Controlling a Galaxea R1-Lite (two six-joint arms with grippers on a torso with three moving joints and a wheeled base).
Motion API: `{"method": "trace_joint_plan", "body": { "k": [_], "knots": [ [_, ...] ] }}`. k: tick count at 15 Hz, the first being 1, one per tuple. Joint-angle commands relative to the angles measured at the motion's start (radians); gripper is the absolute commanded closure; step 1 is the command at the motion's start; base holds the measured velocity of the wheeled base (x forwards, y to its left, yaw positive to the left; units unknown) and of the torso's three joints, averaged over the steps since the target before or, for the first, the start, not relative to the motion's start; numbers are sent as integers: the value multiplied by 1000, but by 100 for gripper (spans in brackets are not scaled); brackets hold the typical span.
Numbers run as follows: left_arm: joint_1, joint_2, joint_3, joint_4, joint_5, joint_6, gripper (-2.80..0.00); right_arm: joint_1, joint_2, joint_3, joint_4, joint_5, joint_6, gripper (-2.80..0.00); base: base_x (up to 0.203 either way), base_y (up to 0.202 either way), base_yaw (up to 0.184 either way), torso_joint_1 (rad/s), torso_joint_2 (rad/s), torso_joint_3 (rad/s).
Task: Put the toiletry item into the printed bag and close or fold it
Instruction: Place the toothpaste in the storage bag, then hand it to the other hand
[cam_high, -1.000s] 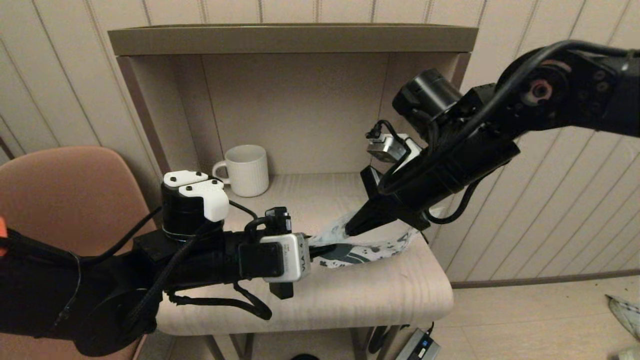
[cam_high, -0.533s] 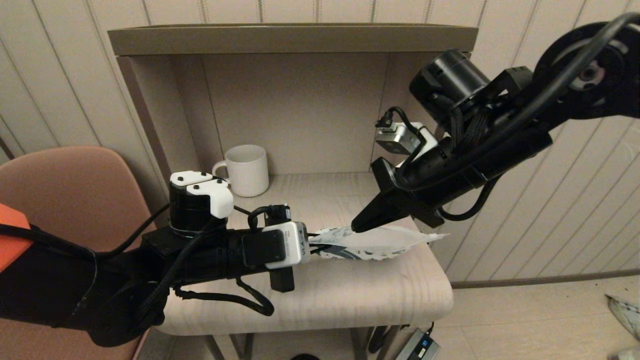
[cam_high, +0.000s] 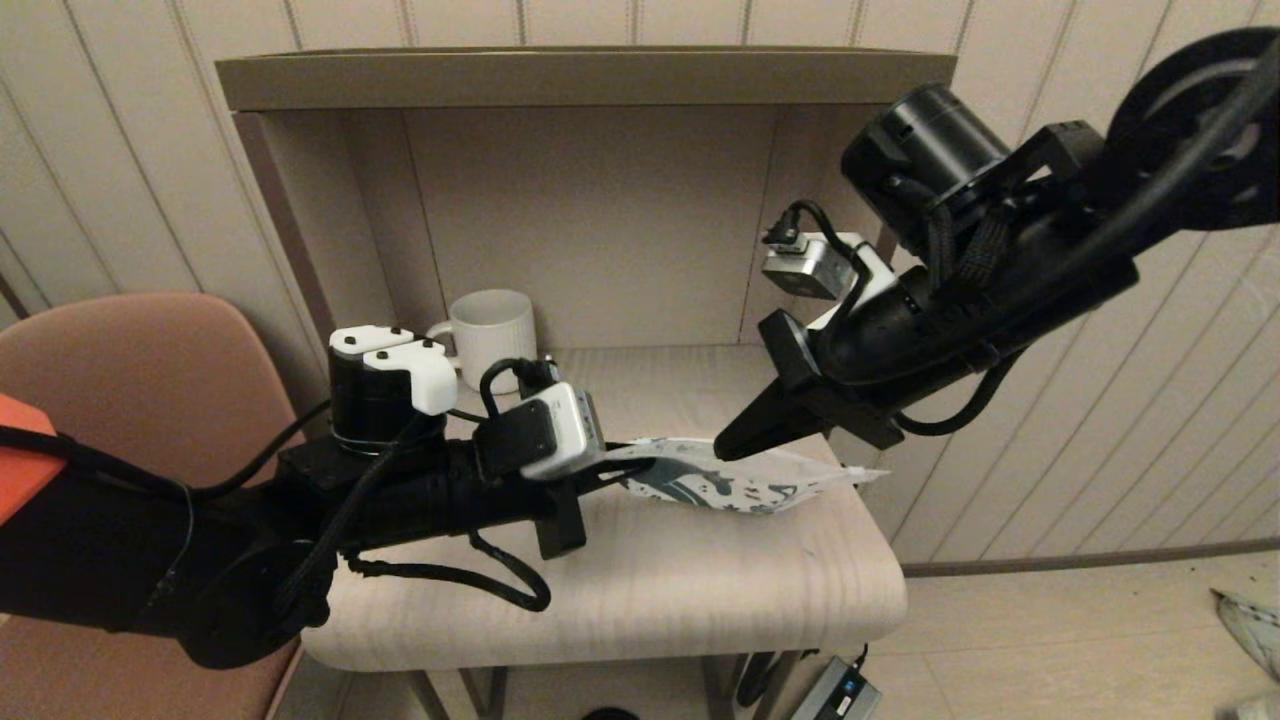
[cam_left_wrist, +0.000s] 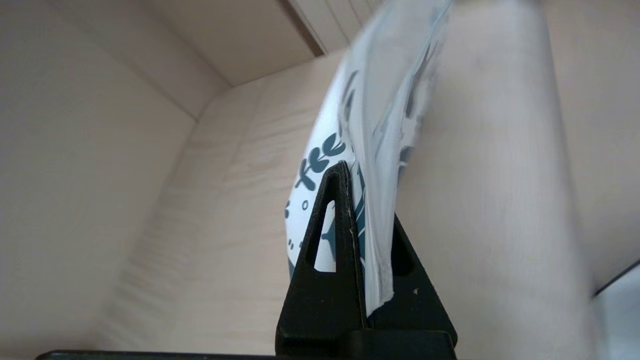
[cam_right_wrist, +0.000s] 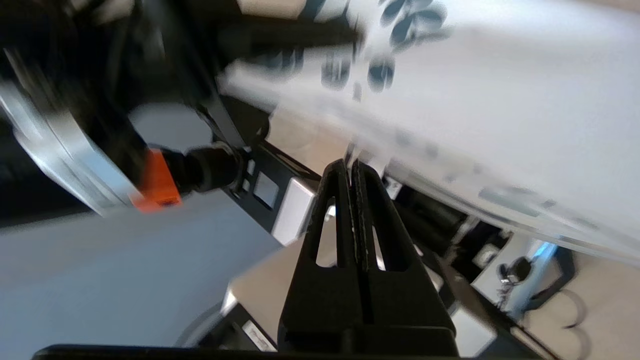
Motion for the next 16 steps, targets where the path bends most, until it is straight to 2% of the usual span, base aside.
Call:
{"method": "trace_joint_plan", "body": {
  "k": [1,2,3,4,6,8,9,11,13,16],
  "knots": [
    [17,1,-26,-5,1,-172,0,0,-56,16,4,3,-18,0,0,0,0,0,0,0],
    [33,0,-41,-6,6,-225,0,-1,-71,23,3,3,-32,0,0,0,0,0,0,0],
    [46,-3,-53,-1,7,-251,0,-1,-81,33,2,3,-47,0,0,0,0,0,0,0],
    [85,-7,-87,3,5,-315,0,-2,-123,58,-1,1,-77,0,0,0,0,0,0,0],
    [101,0,-134,16,1,-399,0,-18,-200,149,-9,-47,-163,0,0,0,0,0,0,0],
    [100,-6,-150,37,0,-411,0,-44,-240,231,-59,-130,-239,0,0,0,0,0,0,0],
    [101,-9,-158,74,-4,-424,0,-55,-260,279,-129,-150,-253,0,0,0,0,0,0,0],
    [100,-1,-161,119,-37,-432,0,-78,-306,385,-311,-170,-269,0,0,0,0,0,0,0],
    [100,-5,-163,136,-54,-432,0,-93,-349,457,-428,-178,-300,0,0,0,0,0,0,0],
    [104,-12,-198,264,-166,-434,0,-151,-393,576,-514,-171,-419,0,0,0,0,0,0,0]
  ]
}}
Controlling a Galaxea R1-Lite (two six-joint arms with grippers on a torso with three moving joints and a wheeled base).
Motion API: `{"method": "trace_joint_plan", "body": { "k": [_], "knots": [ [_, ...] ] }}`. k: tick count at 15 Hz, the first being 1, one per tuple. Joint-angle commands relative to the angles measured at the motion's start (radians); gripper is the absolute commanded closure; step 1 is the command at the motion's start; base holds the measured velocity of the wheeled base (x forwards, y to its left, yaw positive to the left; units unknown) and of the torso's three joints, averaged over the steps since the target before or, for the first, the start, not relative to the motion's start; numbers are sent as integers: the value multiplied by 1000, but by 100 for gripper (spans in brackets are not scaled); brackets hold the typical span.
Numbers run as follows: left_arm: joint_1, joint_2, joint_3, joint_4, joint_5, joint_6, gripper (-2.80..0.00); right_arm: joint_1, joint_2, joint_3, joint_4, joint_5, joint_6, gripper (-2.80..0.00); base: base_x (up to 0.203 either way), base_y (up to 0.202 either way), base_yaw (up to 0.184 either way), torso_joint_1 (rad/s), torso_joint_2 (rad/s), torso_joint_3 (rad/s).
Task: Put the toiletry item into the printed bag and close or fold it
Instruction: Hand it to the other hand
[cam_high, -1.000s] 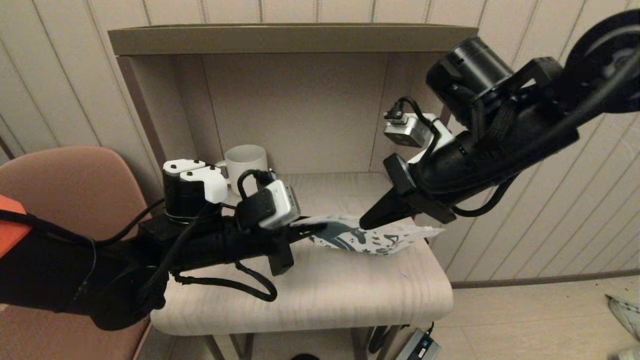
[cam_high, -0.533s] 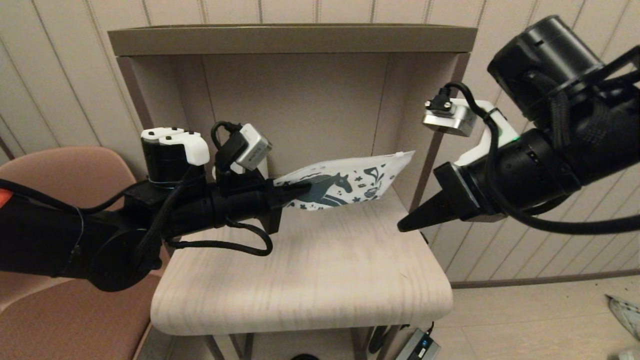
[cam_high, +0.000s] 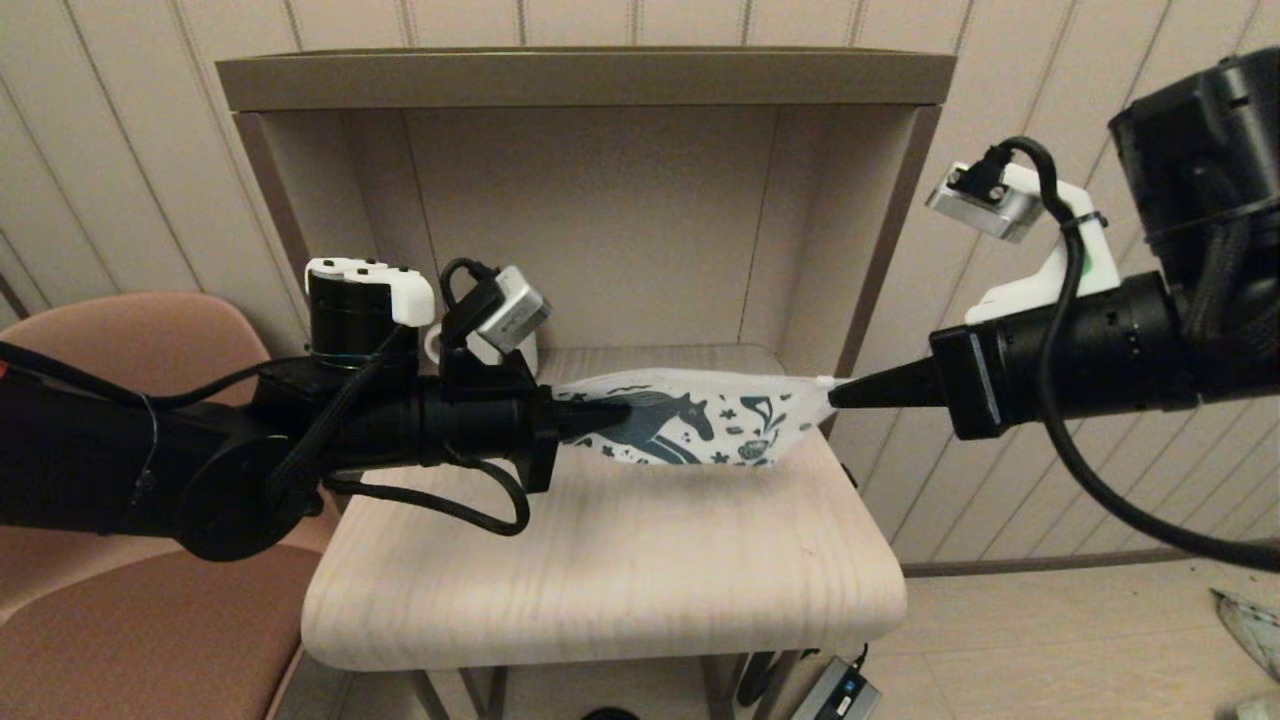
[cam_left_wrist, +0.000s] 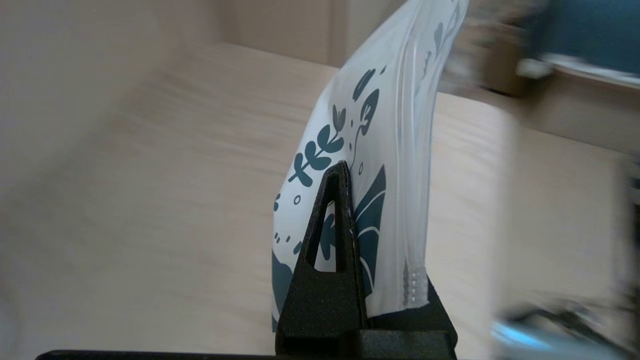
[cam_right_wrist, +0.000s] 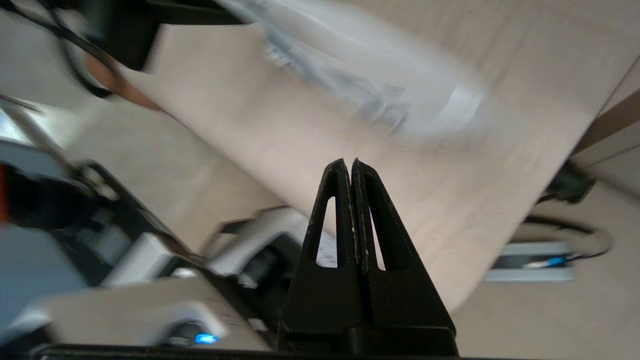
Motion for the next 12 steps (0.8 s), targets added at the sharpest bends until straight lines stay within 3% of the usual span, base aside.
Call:
{"method": "trace_joint_plan", "body": {
  "k": [1,4,5,7,9,11,12],
  "knots": [
    [7,-6,-15,23,-30,0,0,-50,-46,55,-12,17,-42,0,0,0,0,0,0,0],
    [16,-6,-25,27,-47,-30,0,-115,-88,74,-14,161,-78,0,0,0,0,0,0,0],
    [29,-7,-38,27,-92,-78,0,-145,-106,71,-14,228,-80,0,0,0,0,0,0,0],
    [64,-5,-64,28,-166,-158,0,-189,-138,75,-14,273,-93,0,0,0,0,0,0,0],
    [86,-4,-75,28,-221,-194,0,-223,-135,80,-10,289,-121,0,0,0,0,0,0,0],
    [90,-7,-81,27,-235,-214,0,-255,-130,110,-15,359,-156,0,0,0,0,0,0,0],
    [90,-4,-80,27,-236,-216,0,-279,-128,122,-15,418,-200,-280,0,0,0,0,0,0]
  ]
}}
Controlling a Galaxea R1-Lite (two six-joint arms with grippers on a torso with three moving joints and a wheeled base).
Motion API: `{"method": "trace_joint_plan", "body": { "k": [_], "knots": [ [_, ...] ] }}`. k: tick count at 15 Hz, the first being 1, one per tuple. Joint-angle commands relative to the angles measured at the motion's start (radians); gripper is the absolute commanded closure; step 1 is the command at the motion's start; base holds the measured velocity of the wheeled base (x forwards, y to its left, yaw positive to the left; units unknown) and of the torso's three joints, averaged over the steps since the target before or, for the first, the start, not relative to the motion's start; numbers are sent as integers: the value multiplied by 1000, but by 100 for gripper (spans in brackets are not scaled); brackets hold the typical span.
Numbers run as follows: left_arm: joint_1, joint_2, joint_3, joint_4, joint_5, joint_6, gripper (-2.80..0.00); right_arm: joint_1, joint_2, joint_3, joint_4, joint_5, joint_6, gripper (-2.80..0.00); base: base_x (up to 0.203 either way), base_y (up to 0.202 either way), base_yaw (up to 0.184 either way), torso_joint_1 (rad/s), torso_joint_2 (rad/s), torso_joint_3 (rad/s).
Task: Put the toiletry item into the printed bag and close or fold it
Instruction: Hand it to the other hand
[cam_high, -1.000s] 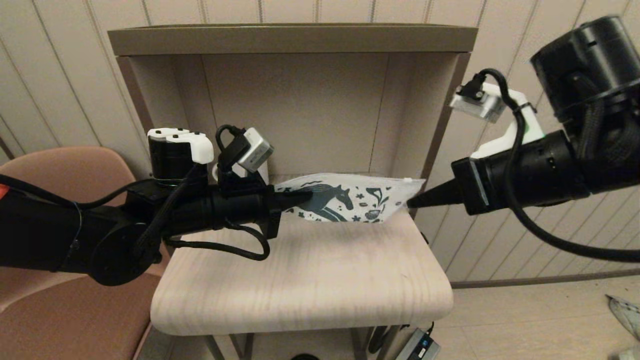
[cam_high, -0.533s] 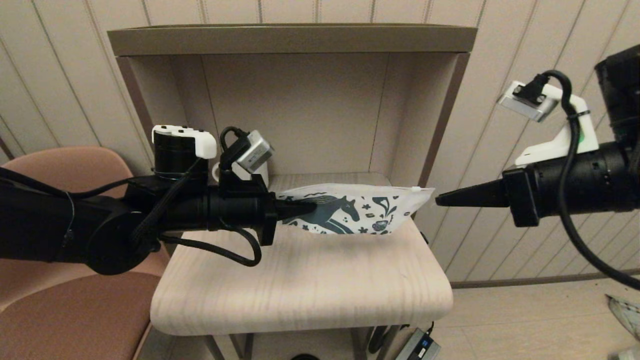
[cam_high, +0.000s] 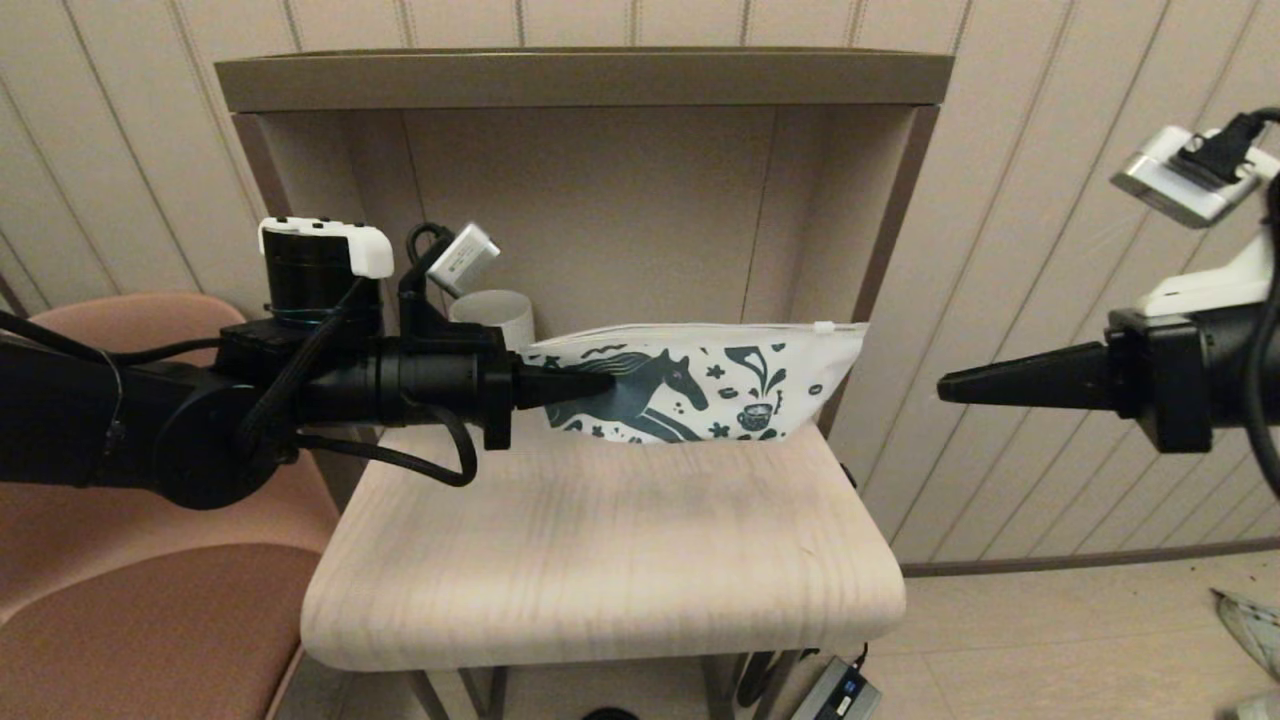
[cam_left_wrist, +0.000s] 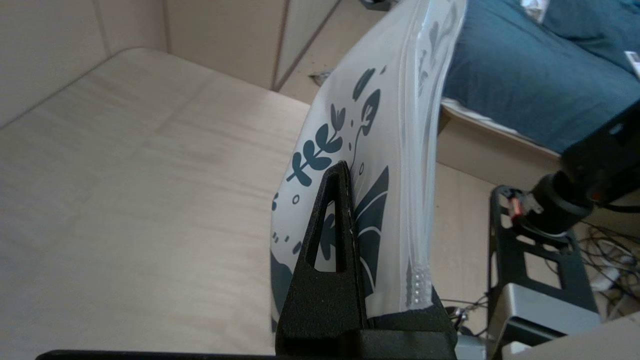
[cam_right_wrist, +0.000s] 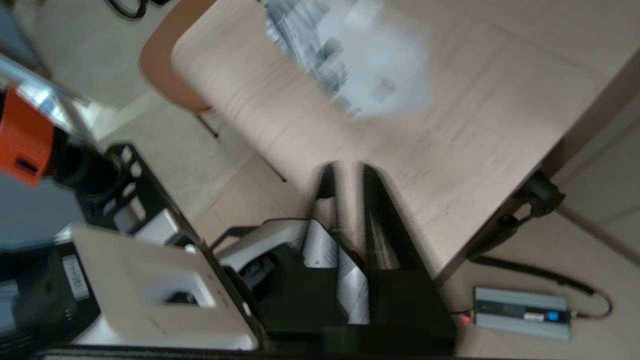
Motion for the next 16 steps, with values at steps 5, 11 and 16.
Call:
{"method": "trace_joint_plan", "body": {
  "k": [5,11,16],
  "knots": [
    [2,9,-3,-4,-36,0,0,-80,78,22,-30,197,-78,0,0,0,0,0,0,0],
    [2,7,-4,-9,-39,0,0,-75,101,74,-145,203,-85,0,0,0,0,0,0,0],
    [1,3,-4,-13,-37,1,0,-74,107,86,-149,195,-86,0,0,0,0,0,0,0]
  ]
}}
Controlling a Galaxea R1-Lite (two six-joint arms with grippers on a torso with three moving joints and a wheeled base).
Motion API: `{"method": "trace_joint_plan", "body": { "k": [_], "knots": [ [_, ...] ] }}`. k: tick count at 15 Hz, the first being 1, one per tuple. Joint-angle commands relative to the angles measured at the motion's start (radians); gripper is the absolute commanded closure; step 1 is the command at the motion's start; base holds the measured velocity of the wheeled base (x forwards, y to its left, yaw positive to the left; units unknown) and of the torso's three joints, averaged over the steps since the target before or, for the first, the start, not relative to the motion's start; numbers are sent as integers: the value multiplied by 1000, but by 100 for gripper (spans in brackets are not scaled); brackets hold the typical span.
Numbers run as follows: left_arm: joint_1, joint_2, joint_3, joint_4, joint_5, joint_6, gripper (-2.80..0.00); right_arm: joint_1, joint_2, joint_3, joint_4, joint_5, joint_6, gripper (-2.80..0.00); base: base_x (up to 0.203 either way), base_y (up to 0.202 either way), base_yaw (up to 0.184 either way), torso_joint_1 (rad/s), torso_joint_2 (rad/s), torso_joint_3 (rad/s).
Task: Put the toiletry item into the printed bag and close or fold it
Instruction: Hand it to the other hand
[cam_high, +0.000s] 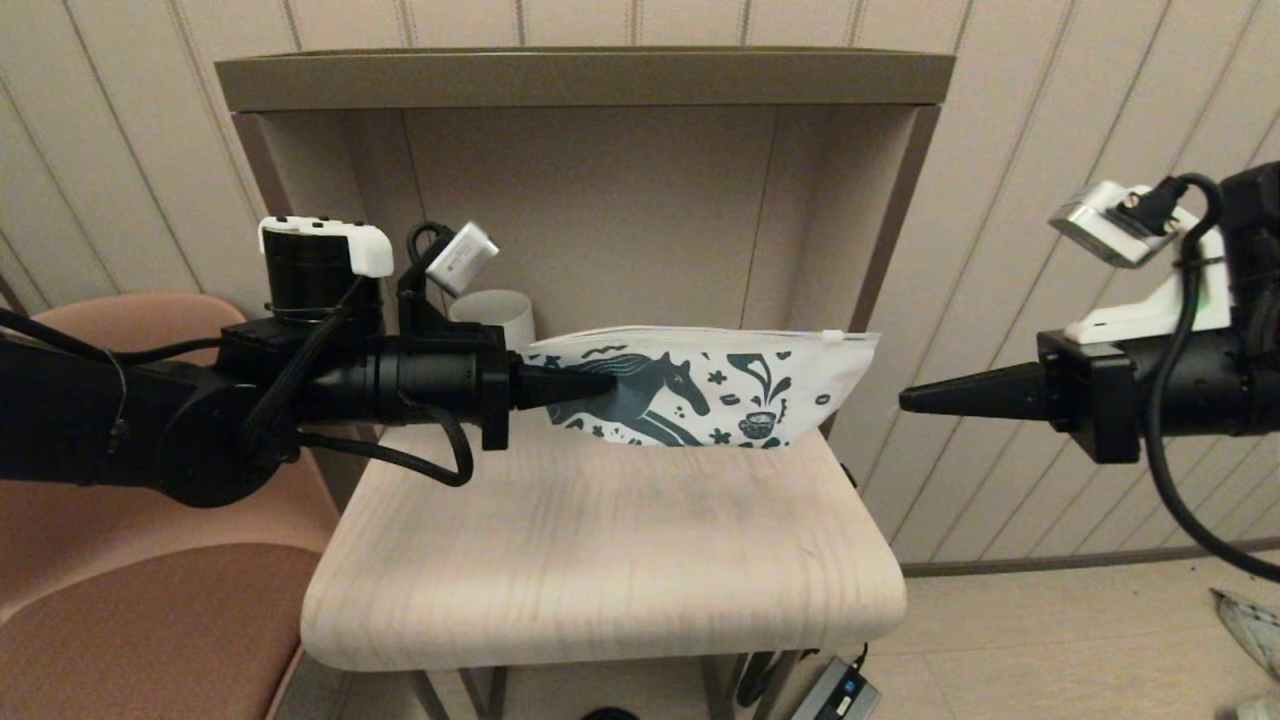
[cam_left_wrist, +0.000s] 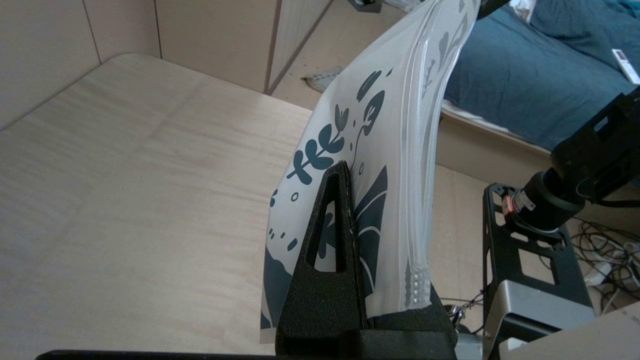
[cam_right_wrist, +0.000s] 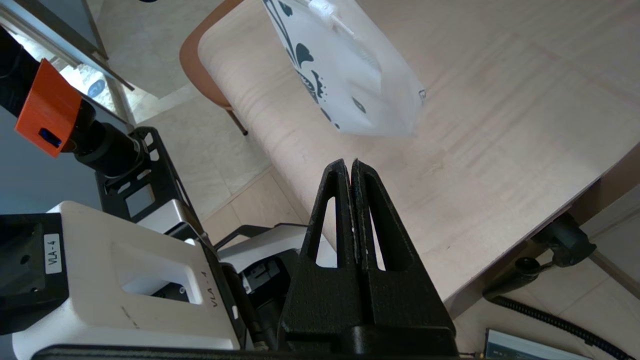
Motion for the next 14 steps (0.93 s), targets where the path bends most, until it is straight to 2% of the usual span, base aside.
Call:
{"method": "trace_joint_plan", "body": {
  "k": [1,2,9,14],
  "knots": [
    [-1,-1,0,-3,-5,0,0,-2,2,18,0,3,-8,-66,0,0,0,0,0,0],
    [-1,2,0,-3,-5,0,0,-3,4,19,-6,6,-9,-280,0,0,0,0,0,0],
    [-5,11,9,5,-22,0,0,8,14,42,-51,37,-10,-280,0,0,0,0,0,0],
    [-12,13,18,35,-166,-2,0,9,10,123,-186,87,-10,-280,0,0,0,0,0,0]
  ]
}}
